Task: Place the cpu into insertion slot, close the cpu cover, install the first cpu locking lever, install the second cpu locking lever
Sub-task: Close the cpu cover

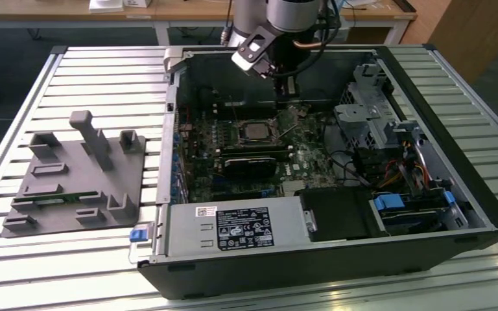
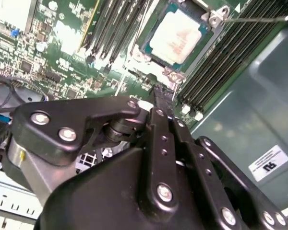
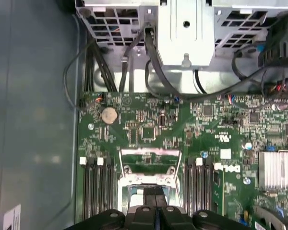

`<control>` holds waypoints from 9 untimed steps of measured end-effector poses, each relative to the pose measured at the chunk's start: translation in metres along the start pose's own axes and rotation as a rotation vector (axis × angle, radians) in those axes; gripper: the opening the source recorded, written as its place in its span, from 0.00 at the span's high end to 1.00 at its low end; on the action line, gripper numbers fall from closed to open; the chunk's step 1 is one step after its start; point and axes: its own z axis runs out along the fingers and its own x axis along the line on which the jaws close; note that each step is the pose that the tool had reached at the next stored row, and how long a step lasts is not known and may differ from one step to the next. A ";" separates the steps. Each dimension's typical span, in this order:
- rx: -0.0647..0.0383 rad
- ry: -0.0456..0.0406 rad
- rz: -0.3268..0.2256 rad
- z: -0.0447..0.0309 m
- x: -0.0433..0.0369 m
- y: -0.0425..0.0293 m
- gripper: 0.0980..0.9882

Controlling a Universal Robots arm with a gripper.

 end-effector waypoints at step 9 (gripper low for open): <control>0.004 0.0000 -0.002 0.0052 0.0000 0.0229 0.99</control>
